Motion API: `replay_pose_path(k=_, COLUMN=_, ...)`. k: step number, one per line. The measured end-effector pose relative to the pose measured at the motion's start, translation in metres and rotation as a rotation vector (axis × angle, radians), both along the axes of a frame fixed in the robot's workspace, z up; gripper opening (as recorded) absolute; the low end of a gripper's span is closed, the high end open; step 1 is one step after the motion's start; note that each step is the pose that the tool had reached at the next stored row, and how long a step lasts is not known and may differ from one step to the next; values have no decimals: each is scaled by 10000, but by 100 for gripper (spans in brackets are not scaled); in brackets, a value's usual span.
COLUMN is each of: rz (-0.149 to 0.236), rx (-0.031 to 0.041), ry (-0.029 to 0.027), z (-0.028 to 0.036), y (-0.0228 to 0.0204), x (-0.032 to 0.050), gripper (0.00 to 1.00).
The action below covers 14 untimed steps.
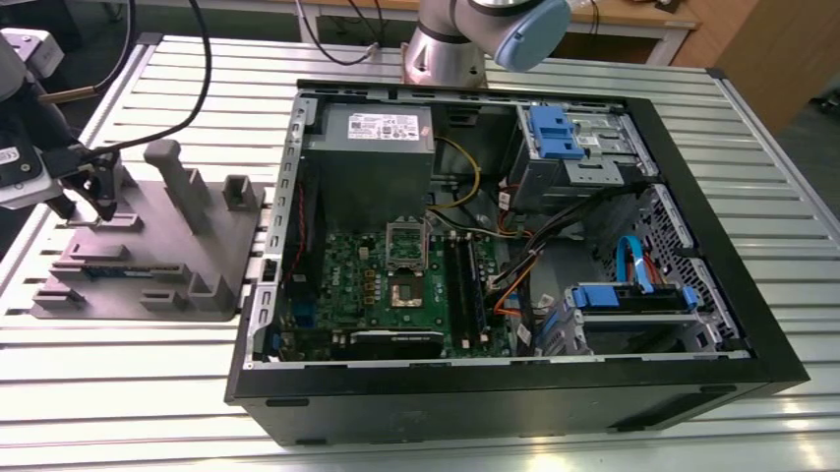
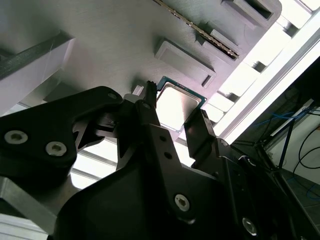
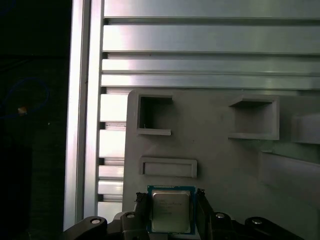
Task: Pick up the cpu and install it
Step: 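Pick up the cpu and move it towards the insertion slot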
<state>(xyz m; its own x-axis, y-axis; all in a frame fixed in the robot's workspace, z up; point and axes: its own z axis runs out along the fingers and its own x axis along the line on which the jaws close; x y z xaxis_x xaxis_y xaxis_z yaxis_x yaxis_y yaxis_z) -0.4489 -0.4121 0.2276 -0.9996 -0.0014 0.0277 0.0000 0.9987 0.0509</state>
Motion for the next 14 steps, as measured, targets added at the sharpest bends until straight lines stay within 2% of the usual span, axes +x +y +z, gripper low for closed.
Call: replay_pose_path(k=14, rz=-1, rx=0, ry=0, z=38, y=0, x=0, gripper=47)
